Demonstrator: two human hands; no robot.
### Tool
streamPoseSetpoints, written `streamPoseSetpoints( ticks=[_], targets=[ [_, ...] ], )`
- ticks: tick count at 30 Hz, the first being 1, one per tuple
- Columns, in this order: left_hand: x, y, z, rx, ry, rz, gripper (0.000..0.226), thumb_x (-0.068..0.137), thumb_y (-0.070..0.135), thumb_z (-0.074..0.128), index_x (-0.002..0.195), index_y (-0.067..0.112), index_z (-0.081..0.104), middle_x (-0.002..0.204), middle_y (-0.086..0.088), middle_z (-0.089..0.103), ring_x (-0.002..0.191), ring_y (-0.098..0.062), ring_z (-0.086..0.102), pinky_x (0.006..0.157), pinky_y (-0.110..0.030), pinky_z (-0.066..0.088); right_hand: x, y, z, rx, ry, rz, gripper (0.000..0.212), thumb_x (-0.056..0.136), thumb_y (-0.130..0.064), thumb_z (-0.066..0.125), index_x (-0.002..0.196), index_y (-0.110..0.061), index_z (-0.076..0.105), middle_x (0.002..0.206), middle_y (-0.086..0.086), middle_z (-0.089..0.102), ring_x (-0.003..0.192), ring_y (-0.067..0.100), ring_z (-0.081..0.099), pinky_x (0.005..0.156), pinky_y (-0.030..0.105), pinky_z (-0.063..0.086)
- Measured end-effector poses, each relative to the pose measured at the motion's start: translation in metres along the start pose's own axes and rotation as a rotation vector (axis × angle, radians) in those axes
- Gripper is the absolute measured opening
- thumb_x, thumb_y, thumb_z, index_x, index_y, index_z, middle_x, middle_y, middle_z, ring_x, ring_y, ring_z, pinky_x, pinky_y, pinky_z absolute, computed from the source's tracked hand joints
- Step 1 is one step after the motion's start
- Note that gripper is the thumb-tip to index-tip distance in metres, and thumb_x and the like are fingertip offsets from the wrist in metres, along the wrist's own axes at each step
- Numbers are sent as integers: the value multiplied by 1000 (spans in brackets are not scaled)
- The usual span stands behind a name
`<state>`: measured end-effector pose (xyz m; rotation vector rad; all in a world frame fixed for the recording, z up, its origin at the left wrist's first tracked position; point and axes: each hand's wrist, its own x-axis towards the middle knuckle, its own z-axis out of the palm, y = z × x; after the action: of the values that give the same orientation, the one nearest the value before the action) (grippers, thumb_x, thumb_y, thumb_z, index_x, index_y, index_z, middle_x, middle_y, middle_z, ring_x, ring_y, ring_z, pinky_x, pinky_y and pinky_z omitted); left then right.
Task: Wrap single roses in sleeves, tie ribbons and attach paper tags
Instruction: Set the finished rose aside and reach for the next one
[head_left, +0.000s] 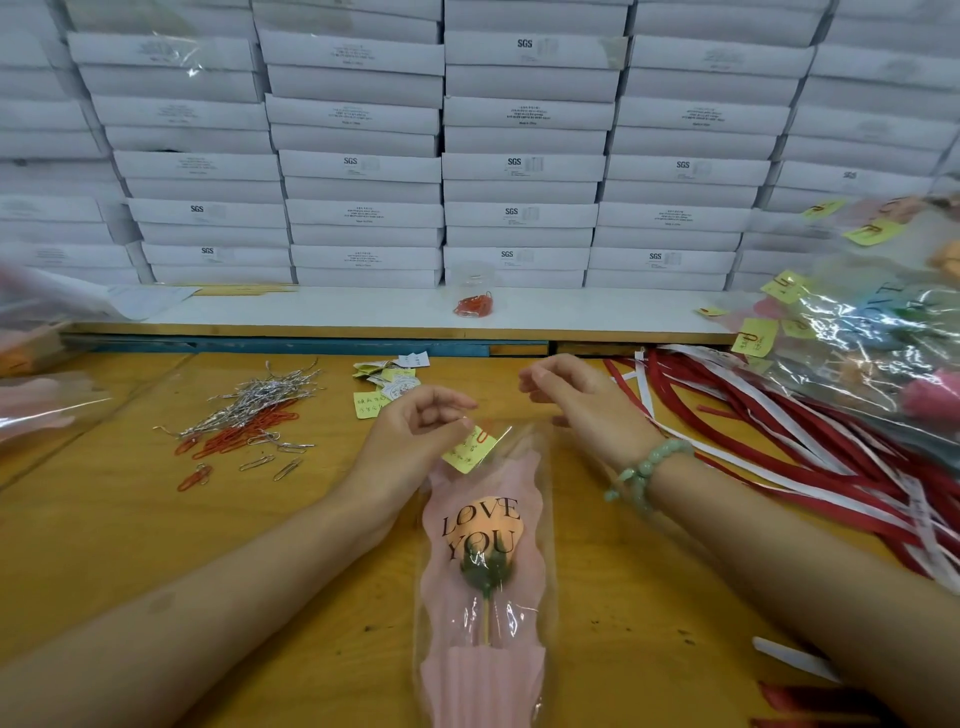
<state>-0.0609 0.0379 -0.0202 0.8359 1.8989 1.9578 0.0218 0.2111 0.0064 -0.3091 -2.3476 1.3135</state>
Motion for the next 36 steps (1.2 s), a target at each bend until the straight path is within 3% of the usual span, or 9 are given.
streamPoseSetpoints(
  ticks=[2, 5, 8, 12, 15, 19, 24, 31, 36],
  targets=[
    [-1, 1, 0, 4, -5, 9, 26, 89, 5, 65, 111, 20, 67, 81, -3, 68, 79, -12, 67, 64, -20, 52, 0, -10, -10, -84, 8, -20, 24, 98, -29, 47, 118, -20, 57, 110, -10, 59, 107, 9, 56, 87, 23, 47],
    [-3, 3, 0, 32, -9, 21, 28, 90, 6, 64, 111, 23, 69, 80, 2, 67, 75, -6, 65, 62, -15, 48, -6, -22, -22, -258, -33, -86, 20, 96, -29, 52, 116, -26, 54, 102, -16, 54, 92, 2, 54, 67, 11, 38],
    [-6, 5, 1, 68, -14, 32, 20, 91, 7, 63, 101, 19, 75, 89, 5, 71, 60, 5, 60, 50, -6, 43, -20, -29, -29, -484, -109, -155, 19, 94, -27, 55, 113, -27, 53, 101, -12, 56, 85, 3, 55, 67, 14, 42],
    [-7, 6, 3, 92, 1, 42, 15, 91, 7, 63, 98, 12, 75, 91, 0, 72, 51, 7, 56, 46, -4, 39, -36, -28, -20, -535, -152, -263, 12, 93, -26, 57, 105, -27, 58, 99, -14, 59, 87, 0, 56, 68, 10, 42],
    [-8, 7, 3, 76, 2, 45, 12, 89, 8, 65, 95, 11, 75, 88, -4, 72, 62, 2, 62, 50, -10, 45, -35, -25, -3, -492, -143, -283, 9, 92, -31, 59, 100, -29, 60, 97, -16, 60, 87, -3, 55, 67, 7, 41],
    [-6, 5, 2, 58, 7, 52, 10, 88, 8, 67, 94, 10, 74, 92, -10, 73, 87, -18, 69, 73, -26, 56, -23, -20, 18, -370, -90, -186, 8, 89, -30, 64, 91, -23, 64, 84, -13, 62, 76, 0, 56, 64, 12, 43],
    [-5, 2, 0, 47, 10, 57, 8, 88, 8, 68, 93, 9, 73, 88, -7, 73, 81, -12, 68, 69, -20, 54, -10, -18, 25, -95, -87, -38, 5, 86, -22, 69, 83, -17, 69, 82, 0, 71, 78, 12, 67, 74, 24, 56],
    [-4, 2, 4, 117, 21, 48, 7, 84, 4, 71, 86, 11, 69, 73, 6, 70, 68, -1, 66, 56, -11, 48, -10, -4, 27, 46, 23, -78, 5, 84, -18, 71, 85, -13, 71, 78, -3, 68, 72, 6, 62, 67, 17, 50],
    [-3, 3, 4, 142, 20, 49, 8, 81, 1, 73, 82, 8, 70, 75, 2, 71, 74, -6, 69, 65, -15, 53, -10, 1, 31, 86, 65, -99, 2, 86, -16, 69, 84, -15, 70, 77, -4, 68, 73, 7, 63, 67, 17, 50]
  ],
)
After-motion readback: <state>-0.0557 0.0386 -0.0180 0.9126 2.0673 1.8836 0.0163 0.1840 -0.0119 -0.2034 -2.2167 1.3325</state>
